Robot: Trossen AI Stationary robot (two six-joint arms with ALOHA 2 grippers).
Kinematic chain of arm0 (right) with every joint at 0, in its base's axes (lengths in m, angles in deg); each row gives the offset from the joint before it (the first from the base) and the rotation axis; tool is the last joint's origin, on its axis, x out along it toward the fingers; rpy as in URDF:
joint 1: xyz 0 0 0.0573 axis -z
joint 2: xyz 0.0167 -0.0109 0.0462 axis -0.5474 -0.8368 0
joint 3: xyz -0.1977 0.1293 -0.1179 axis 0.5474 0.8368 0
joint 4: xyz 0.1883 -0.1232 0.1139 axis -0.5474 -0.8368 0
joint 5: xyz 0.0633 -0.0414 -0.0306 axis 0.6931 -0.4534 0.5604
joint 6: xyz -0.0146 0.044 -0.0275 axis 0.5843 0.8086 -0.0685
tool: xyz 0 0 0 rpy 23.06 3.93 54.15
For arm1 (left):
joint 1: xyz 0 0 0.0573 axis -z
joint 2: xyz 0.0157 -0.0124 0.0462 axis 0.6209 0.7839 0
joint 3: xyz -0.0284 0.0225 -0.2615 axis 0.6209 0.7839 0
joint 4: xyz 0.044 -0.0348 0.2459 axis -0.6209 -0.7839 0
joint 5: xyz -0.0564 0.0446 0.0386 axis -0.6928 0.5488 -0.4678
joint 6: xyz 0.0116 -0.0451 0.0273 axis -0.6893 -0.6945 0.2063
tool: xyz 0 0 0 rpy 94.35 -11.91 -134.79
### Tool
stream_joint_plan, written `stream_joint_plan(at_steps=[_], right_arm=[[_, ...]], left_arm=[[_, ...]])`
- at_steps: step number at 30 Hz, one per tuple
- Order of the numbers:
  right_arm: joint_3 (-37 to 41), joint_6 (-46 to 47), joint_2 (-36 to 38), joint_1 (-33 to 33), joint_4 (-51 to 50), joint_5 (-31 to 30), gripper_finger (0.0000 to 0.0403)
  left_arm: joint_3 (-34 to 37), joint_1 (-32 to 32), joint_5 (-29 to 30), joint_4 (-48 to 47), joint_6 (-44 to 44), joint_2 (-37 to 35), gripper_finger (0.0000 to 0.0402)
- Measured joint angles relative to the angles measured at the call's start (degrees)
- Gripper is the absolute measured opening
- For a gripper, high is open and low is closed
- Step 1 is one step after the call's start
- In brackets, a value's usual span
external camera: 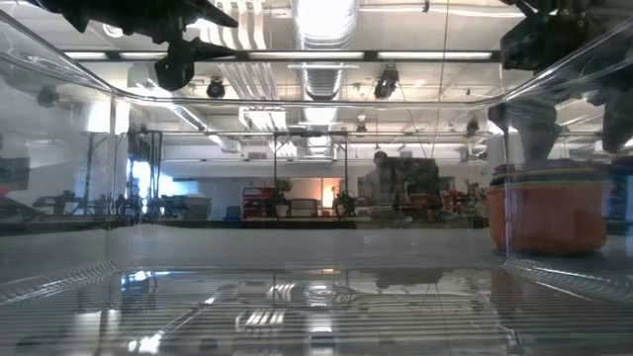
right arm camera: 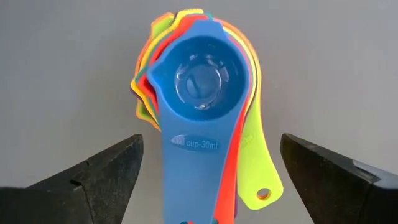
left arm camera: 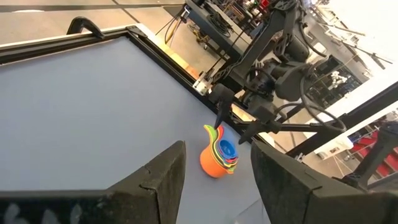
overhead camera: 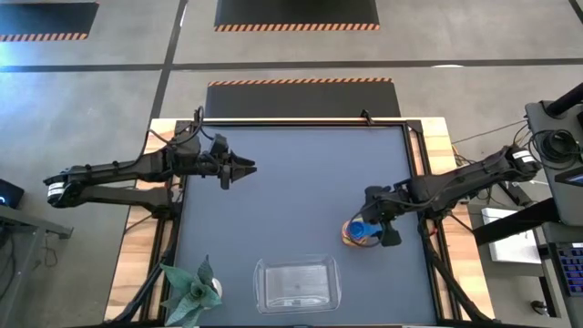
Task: Nest measuring cups in basket
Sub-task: Put the stacked measuring cups into the transparent bin
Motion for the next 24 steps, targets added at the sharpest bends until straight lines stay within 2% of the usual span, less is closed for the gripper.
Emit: stream_joint_plan(at_steps=[14, 24], right_arm=[[0.0, -2.05, -10.54, 0.01, 0.19, -1.51, 0.0366], [0.0, -2.44, -13.97, 0.01, 0.45, -1.53, 0.0365]], left_arm=[[0.0, 0.0, -0.01, 0.0, -1.01, 0.04, 0.0165], [0.09, 0.0, 0.01, 0.02, -1.01, 0.04, 0.0165]])
